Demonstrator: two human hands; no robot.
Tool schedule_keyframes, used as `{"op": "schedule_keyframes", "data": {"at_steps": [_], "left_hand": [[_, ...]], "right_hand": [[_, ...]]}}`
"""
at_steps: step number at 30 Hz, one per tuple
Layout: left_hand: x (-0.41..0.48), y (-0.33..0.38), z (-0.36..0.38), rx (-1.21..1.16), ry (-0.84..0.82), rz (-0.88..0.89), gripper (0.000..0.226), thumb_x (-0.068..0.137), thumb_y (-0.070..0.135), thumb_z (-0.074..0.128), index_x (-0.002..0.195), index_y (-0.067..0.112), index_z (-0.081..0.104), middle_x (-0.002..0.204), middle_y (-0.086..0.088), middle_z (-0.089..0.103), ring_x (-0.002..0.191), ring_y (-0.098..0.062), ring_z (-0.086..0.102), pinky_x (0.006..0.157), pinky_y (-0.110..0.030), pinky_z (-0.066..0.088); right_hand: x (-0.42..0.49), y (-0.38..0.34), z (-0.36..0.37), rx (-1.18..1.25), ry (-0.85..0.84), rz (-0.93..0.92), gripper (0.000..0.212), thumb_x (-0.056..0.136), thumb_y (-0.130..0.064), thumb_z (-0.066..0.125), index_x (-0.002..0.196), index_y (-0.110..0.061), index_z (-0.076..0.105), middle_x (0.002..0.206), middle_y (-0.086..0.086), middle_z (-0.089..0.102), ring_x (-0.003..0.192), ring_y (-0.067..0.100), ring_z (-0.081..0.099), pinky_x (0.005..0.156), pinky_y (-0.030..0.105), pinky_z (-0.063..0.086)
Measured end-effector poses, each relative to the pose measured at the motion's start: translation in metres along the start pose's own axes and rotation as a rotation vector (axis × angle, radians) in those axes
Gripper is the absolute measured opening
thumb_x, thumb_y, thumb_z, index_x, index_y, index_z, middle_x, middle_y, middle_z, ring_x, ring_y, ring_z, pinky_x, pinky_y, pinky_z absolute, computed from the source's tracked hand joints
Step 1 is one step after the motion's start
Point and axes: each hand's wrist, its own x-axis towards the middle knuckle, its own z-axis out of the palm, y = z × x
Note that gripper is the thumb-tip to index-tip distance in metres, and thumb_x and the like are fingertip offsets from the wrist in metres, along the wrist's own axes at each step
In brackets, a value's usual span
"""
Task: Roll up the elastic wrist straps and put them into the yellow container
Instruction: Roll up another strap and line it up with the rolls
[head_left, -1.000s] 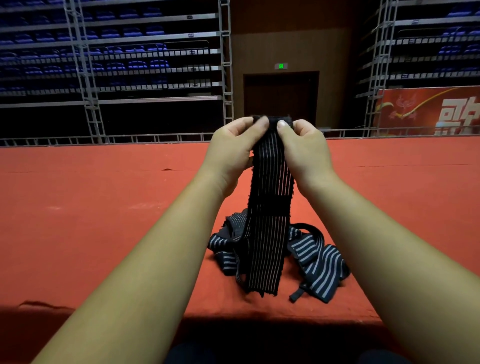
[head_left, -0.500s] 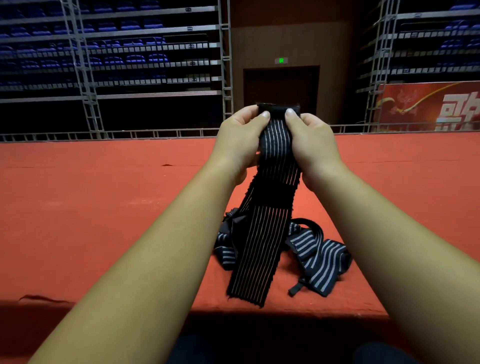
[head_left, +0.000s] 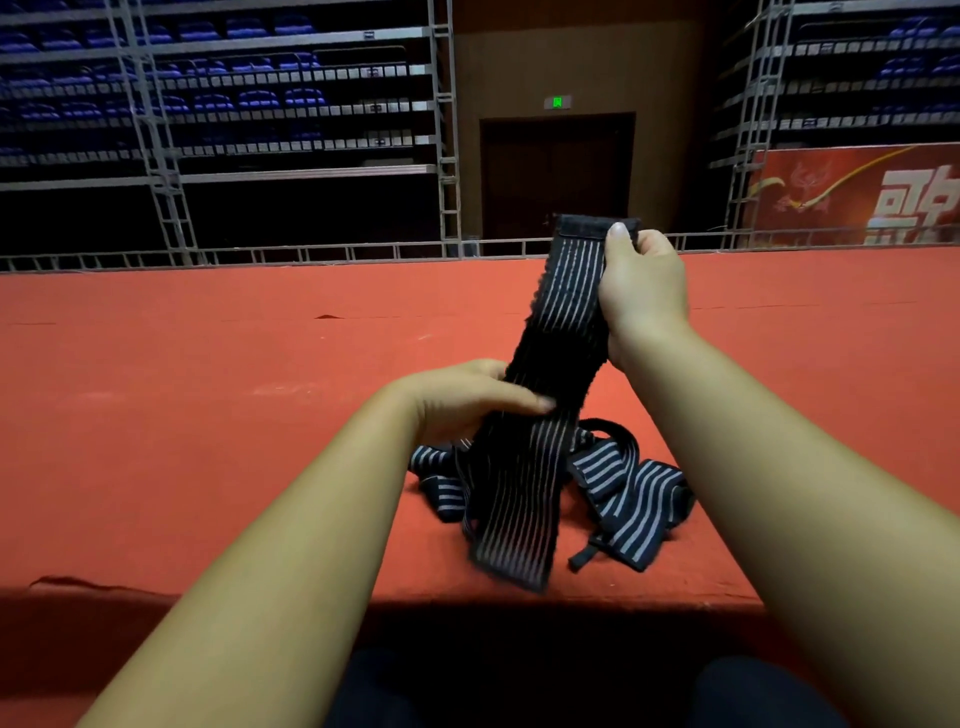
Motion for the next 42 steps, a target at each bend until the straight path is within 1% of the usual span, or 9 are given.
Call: {"op": "schedule_keyframes", "data": {"at_steps": [8, 17, 20, 23, 26, 31, 35, 39, 42], "left_hand": [[0.011, -0.036, 0.005, 0.044, 0.066, -0.158, 0.020, 0.107, 0.022, 0.069, 0.123, 0.010, 0.069, 0.120, -0.014, 0.080, 0.113, -0.033, 0.077, 0.106, -0.055, 0.059], [0.035, -0.039, -0.002, -0.240, 0.542, 0.018, 0.022, 0.106, 0.021, 0.067, 0.114, 0.002, 0.074, 0.114, -0.026, 0.079, 0.111, -0.046, 0.076, 0.101, -0.062, 0.058], [0.040, -0.030, -0.009, -0.350, 0.533, 0.024, 0.020, 0.102, 0.007, 0.064, 0.116, 0.001, 0.078, 0.110, -0.021, 0.080, 0.100, -0.036, 0.079, 0.095, -0.049, 0.063], [0.044, -0.023, -0.015, -0.437, 0.541, 0.043, 0.030, 0.100, 0.002, 0.057, 0.123, -0.007, 0.074, 0.114, -0.031, 0.076, 0.098, -0.040, 0.078, 0.092, -0.054, 0.065], [0.047, -0.019, -0.019, -0.448, 0.617, 0.040, 0.026, 0.097, 0.001, 0.057, 0.115, -0.010, 0.072, 0.101, -0.031, 0.073, 0.089, -0.040, 0.076, 0.086, -0.061, 0.065], [0.055, -0.024, -0.018, -0.389, 0.785, 0.016, 0.016, 0.094, 0.004, 0.070, 0.104, -0.008, 0.075, 0.090, -0.022, 0.078, 0.071, -0.035, 0.078, 0.058, -0.044, 0.066], [0.061, -0.028, -0.019, -0.455, 0.777, 0.009, 0.026, 0.096, 0.017, 0.076, 0.110, -0.006, 0.077, 0.100, -0.025, 0.080, 0.086, -0.040, 0.081, 0.074, -0.054, 0.068], [0.060, -0.033, -0.016, -0.306, 0.565, -0.048, 0.055, 0.095, 0.057, 0.070, 0.119, 0.007, 0.078, 0.111, -0.019, 0.081, 0.095, -0.032, 0.079, 0.080, -0.047, 0.067], [0.052, -0.043, -0.010, -0.276, 0.378, 0.004, 0.081, 0.097, 0.087, 0.041, 0.126, 0.021, 0.078, 0.118, -0.013, 0.080, 0.103, -0.030, 0.077, 0.096, -0.042, 0.059]], "right_hand": [[0.009, 0.030, -0.006, -0.120, 0.041, -0.018, 0.027, 0.113, -0.041, 0.046, 0.096, -0.021, 0.048, 0.074, -0.006, 0.045, 0.063, 0.014, 0.040, 0.060, 0.035, 0.033], [0.005, 0.047, -0.001, -0.129, -0.082, 0.087, 0.030, 0.112, -0.045, 0.044, 0.103, -0.021, 0.059, 0.096, 0.001, 0.063, 0.087, 0.023, 0.061, 0.078, 0.038, 0.052], [0.003, 0.055, 0.002, -0.110, -0.215, 0.199, 0.029, 0.109, -0.047, 0.048, 0.106, -0.022, 0.063, 0.106, 0.008, 0.071, 0.098, 0.038, 0.073, 0.084, 0.060, 0.066], [-0.003, 0.064, 0.006, -0.127, -0.368, 0.306, 0.025, 0.114, -0.042, 0.049, 0.118, -0.022, 0.063, 0.109, 0.008, 0.073, 0.076, 0.025, 0.074, 0.053, 0.033, 0.061], [-0.008, 0.072, 0.008, -0.151, -0.451, 0.370, 0.022, 0.116, -0.039, 0.046, 0.114, -0.021, 0.060, 0.091, 0.003, 0.067, 0.045, 0.009, 0.064, 0.044, 0.021, 0.050], [-0.010, 0.076, 0.013, -0.168, -0.527, 0.409, 0.023, 0.116, -0.039, 0.045, 0.113, -0.021, 0.059, 0.104, 0.006, 0.070, 0.079, 0.022, 0.071, 0.061, 0.034, 0.061], [-0.008, 0.076, 0.015, -0.156, -0.536, 0.413, 0.026, 0.116, -0.037, 0.048, 0.127, -0.017, 0.059, 0.106, 0.004, 0.071, 0.081, 0.019, 0.071, 0.053, 0.027, 0.058], [-0.003, 0.079, 0.019, -0.058, -0.450, 0.407, 0.023, 0.116, -0.033, 0.049, 0.119, -0.016, 0.064, 0.110, 0.008, 0.074, 0.093, 0.024, 0.073, 0.071, 0.037, 0.063], [-0.001, 0.081, 0.020, 0.051, -0.319, 0.411, 0.022, 0.116, -0.031, 0.048, 0.115, -0.016, 0.063, 0.121, 0.014, 0.075, 0.109, 0.030, 0.075, 0.089, 0.047, 0.066]]}}
